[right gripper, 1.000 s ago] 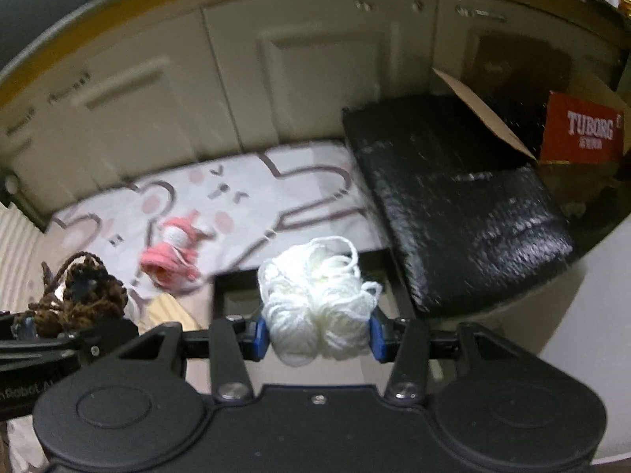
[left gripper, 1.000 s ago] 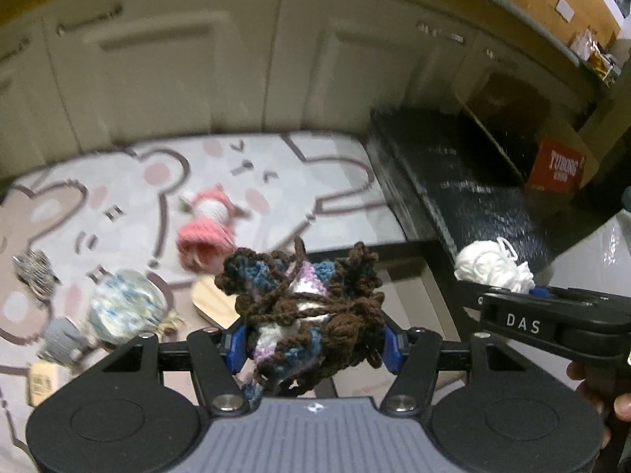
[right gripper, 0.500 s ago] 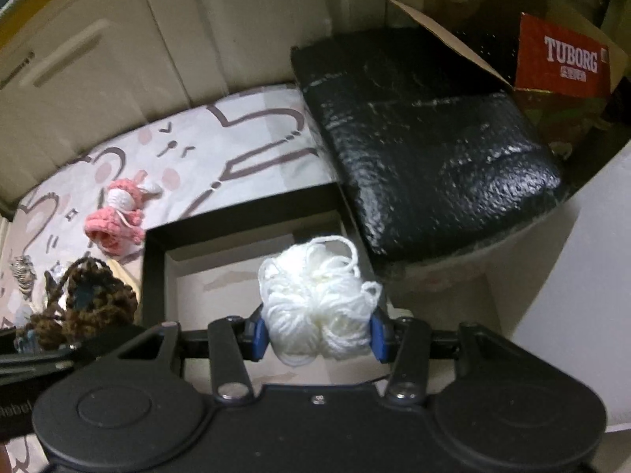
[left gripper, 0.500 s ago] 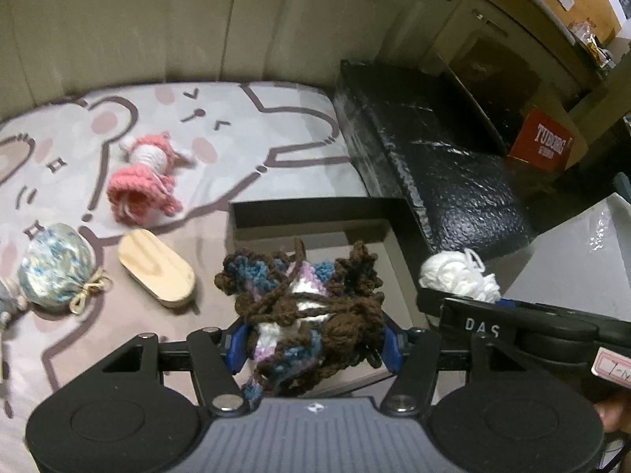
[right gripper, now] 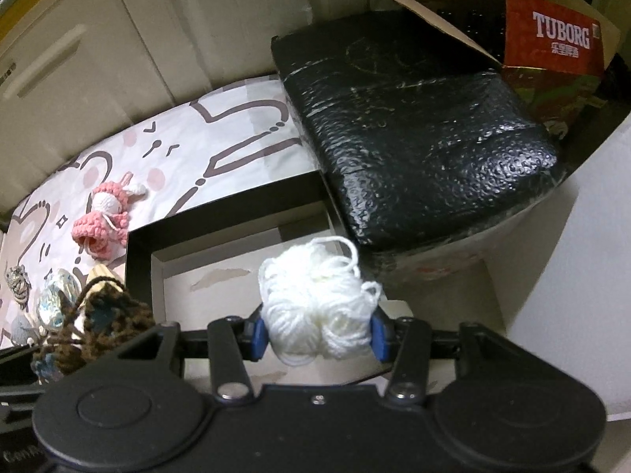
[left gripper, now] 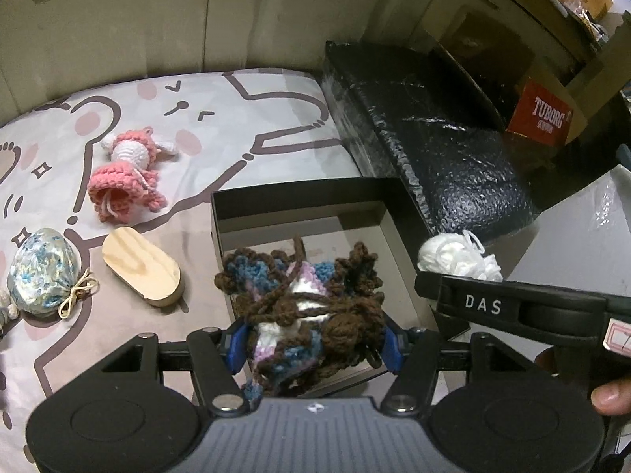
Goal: Organize objects
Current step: 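Carry the yarn tangle and white yarn ball toward the black box with both tools, then open the right tool dropping the white yarn ball while the left tool releases the tangle into the box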
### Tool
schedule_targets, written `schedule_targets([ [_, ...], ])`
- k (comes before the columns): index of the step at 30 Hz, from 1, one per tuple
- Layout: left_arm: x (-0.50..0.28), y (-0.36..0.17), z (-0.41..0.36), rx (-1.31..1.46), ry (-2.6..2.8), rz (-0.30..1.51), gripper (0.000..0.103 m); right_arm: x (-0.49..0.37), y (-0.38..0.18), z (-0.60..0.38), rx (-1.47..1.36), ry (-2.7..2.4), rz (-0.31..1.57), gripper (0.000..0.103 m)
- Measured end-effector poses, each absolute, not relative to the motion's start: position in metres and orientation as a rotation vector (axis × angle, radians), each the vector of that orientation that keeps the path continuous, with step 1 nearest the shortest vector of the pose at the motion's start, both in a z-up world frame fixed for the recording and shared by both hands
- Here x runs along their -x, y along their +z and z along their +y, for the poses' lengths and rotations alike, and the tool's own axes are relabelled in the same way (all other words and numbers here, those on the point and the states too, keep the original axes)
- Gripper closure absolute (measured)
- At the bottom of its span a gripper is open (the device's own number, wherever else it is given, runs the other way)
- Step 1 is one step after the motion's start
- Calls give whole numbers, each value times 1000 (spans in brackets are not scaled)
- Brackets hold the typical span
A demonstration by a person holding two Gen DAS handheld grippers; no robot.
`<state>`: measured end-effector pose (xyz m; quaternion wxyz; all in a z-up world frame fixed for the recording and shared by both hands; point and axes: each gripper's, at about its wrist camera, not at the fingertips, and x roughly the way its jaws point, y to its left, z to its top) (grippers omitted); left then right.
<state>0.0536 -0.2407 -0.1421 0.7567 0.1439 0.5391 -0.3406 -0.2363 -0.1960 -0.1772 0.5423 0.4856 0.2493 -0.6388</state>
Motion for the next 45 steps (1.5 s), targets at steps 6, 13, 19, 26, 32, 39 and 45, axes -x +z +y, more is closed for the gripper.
schedule_targets([
  [6,-58,-146,-242,-321,-741,1188,40,234,-180,-199,-1161,-1521,604,52],
  [13,-57,-148,-242,-326,-741,1196,40,237,-181,-199,-1177,-1528,588,52],
  [19,-59,-149,-243,-319,-741,1206,40,237,-179,-198,-1184,-1536,552,48],
  [26,-62,-151,-242,-311,-745,1216,40,240,-178,-198,-1196,-1562,536,43],
  [32,-63,-151,-243,-295,-743,1210,29,243,-176,-195,-1197,-1580,525,42],
  [39,-61,-148,-241,-321,-730,1197,16,245,-173,-190,-1198,-1603,509,42],
  [45,-61,-145,-236,-329,-727,1201,16,242,-170,-187,-1195,-1618,503,42],
])
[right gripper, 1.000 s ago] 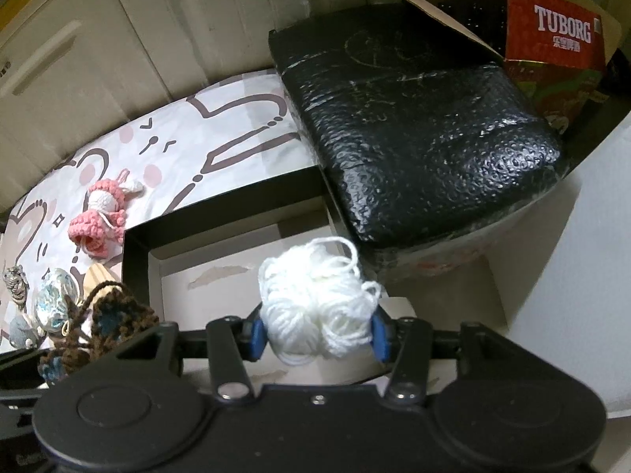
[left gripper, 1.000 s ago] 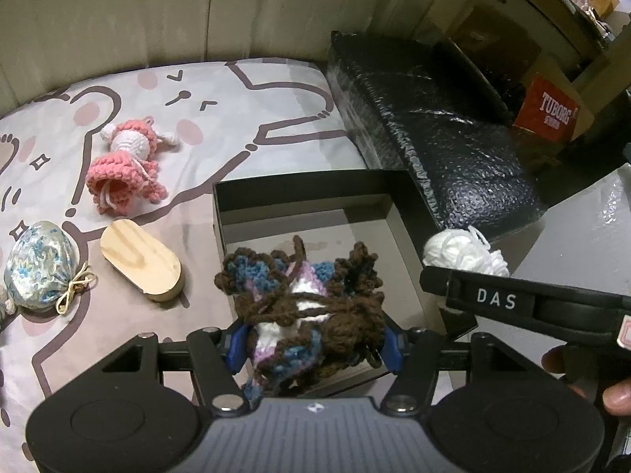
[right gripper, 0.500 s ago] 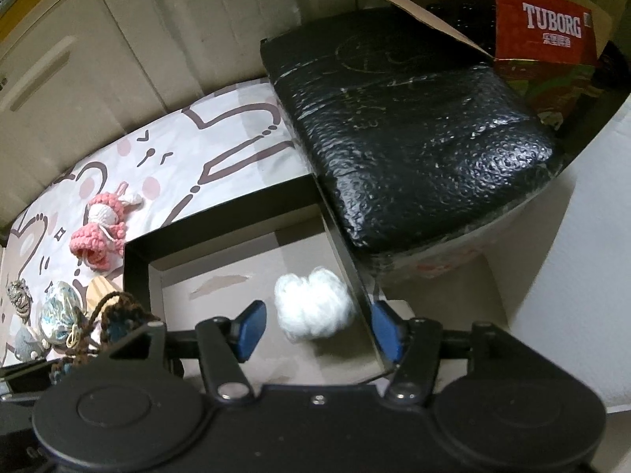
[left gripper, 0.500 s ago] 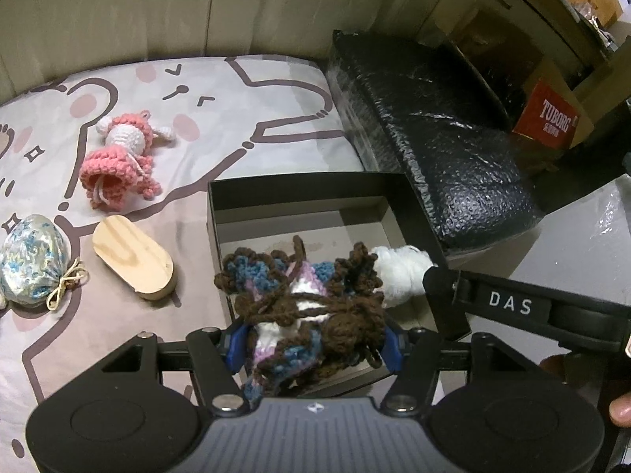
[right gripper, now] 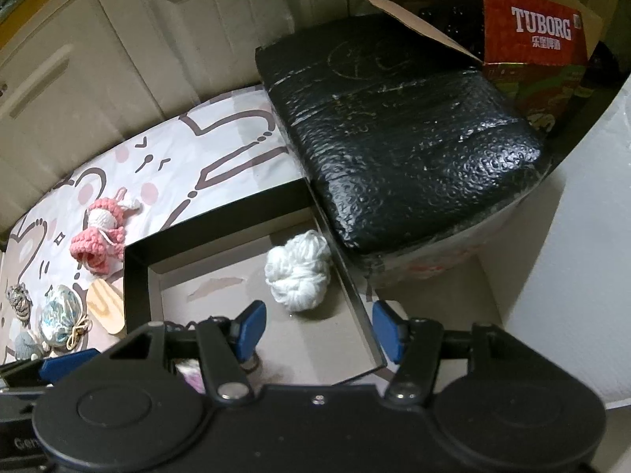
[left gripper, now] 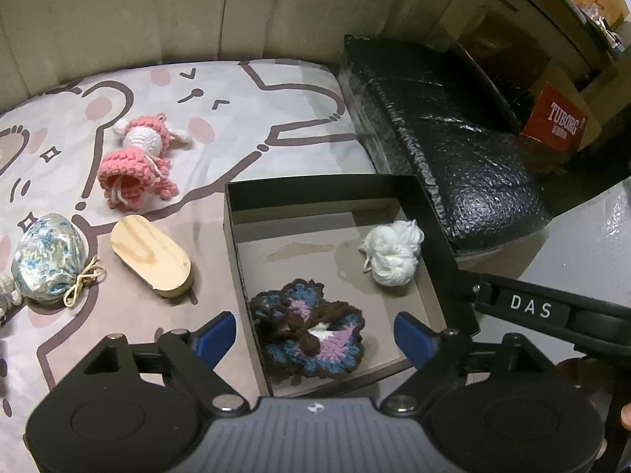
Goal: Organize objects
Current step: 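Open the right tool dropping the white yarn ball while the left tool releases the tangle into the box, then withdraw both tools from the box back over the bed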
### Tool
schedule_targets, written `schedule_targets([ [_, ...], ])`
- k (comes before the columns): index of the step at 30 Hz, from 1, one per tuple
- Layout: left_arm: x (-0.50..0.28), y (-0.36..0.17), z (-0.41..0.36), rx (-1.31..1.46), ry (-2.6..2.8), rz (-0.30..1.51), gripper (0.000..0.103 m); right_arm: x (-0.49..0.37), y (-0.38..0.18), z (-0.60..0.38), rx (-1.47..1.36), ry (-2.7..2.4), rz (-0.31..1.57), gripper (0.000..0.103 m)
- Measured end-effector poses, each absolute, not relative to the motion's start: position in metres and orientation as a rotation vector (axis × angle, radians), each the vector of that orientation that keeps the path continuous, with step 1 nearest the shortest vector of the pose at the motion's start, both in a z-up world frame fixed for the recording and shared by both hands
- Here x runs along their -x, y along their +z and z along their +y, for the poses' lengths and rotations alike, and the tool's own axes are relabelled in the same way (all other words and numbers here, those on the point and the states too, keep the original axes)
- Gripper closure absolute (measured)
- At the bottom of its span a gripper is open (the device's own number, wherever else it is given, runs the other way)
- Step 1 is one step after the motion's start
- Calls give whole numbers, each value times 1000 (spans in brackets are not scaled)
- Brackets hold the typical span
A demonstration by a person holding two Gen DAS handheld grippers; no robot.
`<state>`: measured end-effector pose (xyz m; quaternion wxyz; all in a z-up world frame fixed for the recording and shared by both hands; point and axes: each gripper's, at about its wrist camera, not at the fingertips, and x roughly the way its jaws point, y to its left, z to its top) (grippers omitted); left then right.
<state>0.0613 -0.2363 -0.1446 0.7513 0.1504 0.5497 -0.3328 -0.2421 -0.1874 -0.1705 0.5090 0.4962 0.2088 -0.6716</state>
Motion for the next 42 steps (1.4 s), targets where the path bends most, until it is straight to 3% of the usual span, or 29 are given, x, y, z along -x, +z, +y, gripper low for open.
schedule_targets([
  [17,-73,-117,-207,-312,-670,1139,13,235,-152,-172,-1161,-1667,470,41],
  [31,-79,-92,-179,-342,-619,1036,3,223,-129,-157,-1084,-1729,446,16],
  [33,-82,-90,-172,-337,-610,1031,2,221,-127,-155,-1071,-1738,446,7],
  [38,-87,-83,-157,-325,-590,1017,0,214,-121,-152,-1047,-1764,429,0],
  [42,-90,-78,-145,-321,-581,1008,0,206,-118,-152,-1032,-1761,429,0],
])
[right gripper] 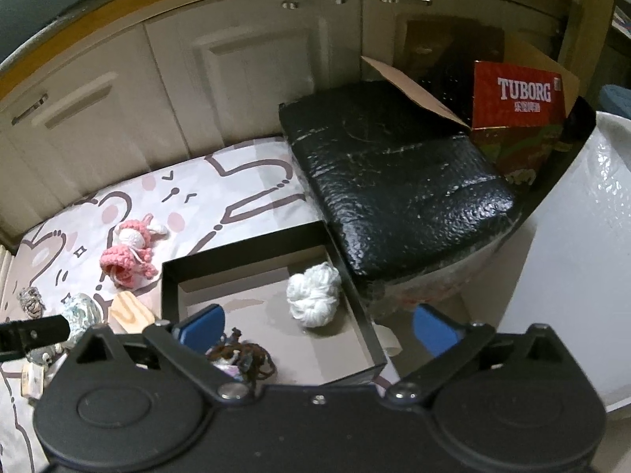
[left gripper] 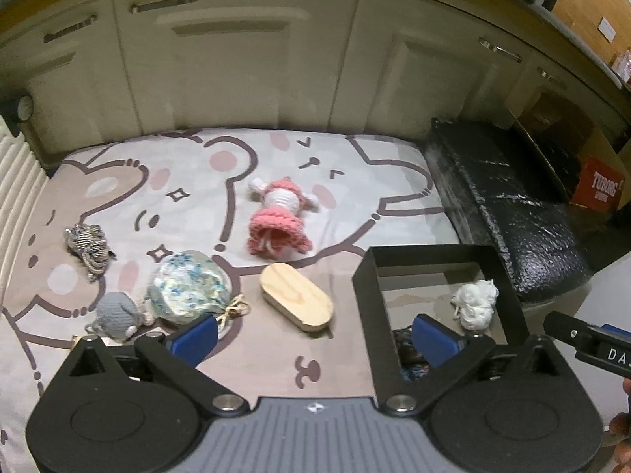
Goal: Organize objects
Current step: 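Withdraw both tools from the box back over the bed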
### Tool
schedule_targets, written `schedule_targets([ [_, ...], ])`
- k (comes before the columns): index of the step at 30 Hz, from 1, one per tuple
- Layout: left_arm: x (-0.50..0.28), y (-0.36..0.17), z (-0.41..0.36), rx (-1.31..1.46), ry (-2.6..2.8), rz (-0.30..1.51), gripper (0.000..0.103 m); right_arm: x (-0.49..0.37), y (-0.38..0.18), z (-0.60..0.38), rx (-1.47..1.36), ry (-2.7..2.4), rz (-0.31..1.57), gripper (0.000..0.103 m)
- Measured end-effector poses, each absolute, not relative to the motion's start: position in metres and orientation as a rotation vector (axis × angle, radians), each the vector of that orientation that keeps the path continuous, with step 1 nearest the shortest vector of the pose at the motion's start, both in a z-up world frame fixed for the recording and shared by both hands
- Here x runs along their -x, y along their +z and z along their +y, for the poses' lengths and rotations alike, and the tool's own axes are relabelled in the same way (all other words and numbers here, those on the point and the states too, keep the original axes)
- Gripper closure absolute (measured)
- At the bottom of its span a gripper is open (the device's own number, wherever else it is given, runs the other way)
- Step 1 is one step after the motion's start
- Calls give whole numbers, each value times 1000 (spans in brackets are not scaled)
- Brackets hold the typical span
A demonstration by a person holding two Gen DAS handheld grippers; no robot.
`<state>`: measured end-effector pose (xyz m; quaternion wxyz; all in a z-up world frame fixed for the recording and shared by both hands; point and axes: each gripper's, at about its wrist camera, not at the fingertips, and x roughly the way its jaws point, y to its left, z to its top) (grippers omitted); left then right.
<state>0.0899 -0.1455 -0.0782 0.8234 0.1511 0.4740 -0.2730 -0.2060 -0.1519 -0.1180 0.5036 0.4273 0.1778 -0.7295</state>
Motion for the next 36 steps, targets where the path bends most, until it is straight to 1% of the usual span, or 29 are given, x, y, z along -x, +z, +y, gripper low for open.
schedule_targets([
  [15,-118,-64,-94,-312,-500,962,0,166,-107,-170,-989,-1733,462,0],
  [36,-159,-50,-7,-279,-369,924,0,88,-95,-210,-920,-1645,502,0],
])
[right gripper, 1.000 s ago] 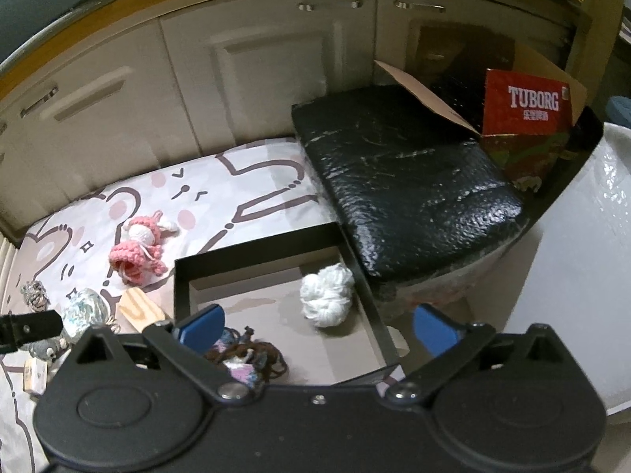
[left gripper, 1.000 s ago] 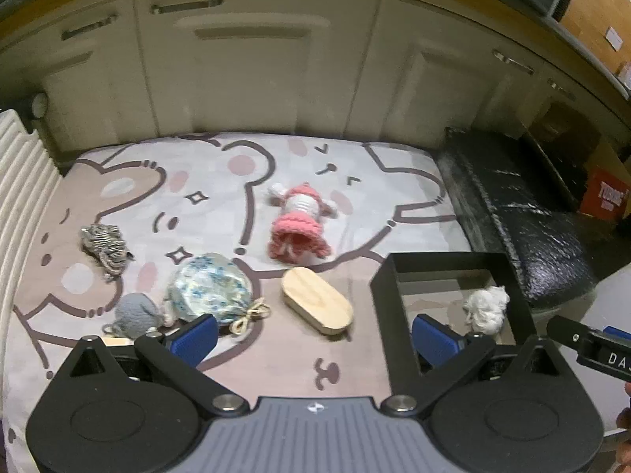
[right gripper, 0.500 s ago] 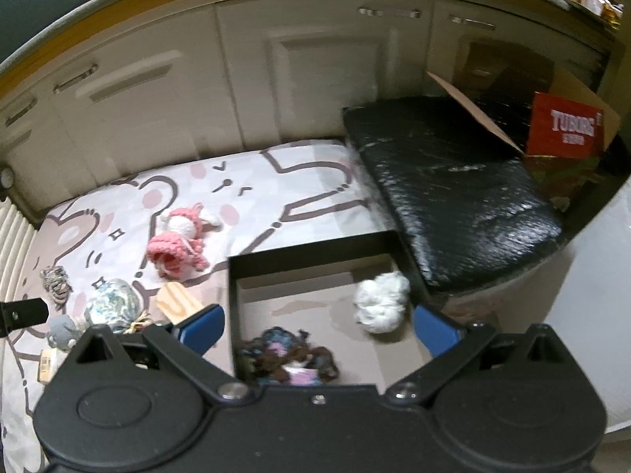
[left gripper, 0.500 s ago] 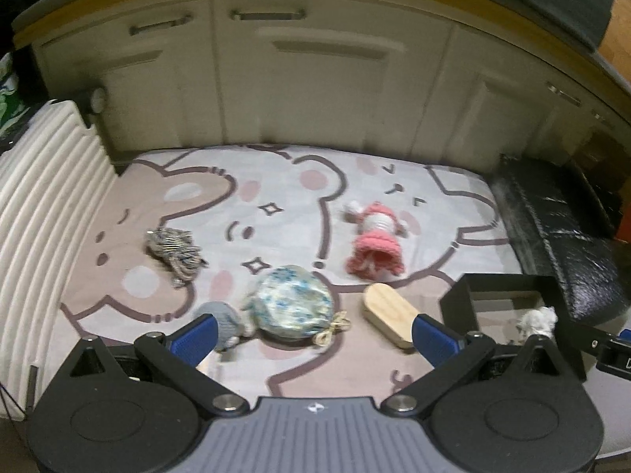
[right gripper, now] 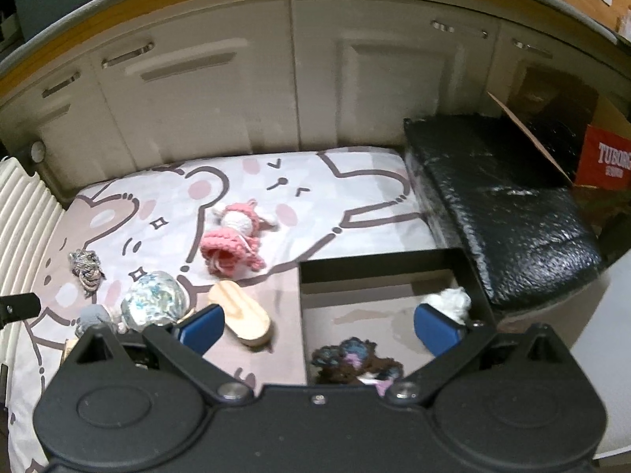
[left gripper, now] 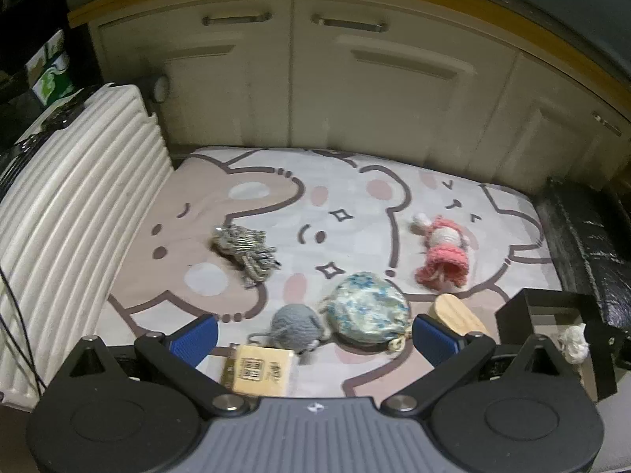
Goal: Organize objects
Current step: 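Withdraw both tools from the box back over the bed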
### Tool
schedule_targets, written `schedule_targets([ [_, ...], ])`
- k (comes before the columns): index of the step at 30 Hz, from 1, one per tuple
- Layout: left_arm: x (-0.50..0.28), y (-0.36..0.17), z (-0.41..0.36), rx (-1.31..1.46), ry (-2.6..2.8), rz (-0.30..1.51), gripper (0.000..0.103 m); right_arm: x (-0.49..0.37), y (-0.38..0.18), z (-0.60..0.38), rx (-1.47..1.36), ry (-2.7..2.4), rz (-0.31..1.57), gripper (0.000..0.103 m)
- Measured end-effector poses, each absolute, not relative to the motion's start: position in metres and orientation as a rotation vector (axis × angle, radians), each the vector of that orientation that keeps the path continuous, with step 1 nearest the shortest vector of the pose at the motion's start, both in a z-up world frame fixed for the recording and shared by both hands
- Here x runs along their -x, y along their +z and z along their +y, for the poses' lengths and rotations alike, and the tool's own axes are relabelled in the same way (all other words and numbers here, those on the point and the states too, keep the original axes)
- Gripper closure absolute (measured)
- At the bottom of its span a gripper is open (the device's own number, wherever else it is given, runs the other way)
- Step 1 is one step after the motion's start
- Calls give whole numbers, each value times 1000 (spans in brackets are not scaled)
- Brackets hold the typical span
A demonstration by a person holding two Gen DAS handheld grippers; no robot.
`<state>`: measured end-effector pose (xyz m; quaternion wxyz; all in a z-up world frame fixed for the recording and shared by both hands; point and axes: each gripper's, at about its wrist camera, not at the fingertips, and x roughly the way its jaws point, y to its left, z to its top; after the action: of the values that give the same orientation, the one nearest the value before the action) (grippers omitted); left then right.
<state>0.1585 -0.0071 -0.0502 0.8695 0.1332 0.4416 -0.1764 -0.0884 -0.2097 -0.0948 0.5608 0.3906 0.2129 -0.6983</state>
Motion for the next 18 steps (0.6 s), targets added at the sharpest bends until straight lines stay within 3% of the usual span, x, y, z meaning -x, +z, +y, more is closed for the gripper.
schedule_targets([
  [18,-172,-53,20,-291,-404,823,0,60,-89,-229,-887,-1617,441,0],
])
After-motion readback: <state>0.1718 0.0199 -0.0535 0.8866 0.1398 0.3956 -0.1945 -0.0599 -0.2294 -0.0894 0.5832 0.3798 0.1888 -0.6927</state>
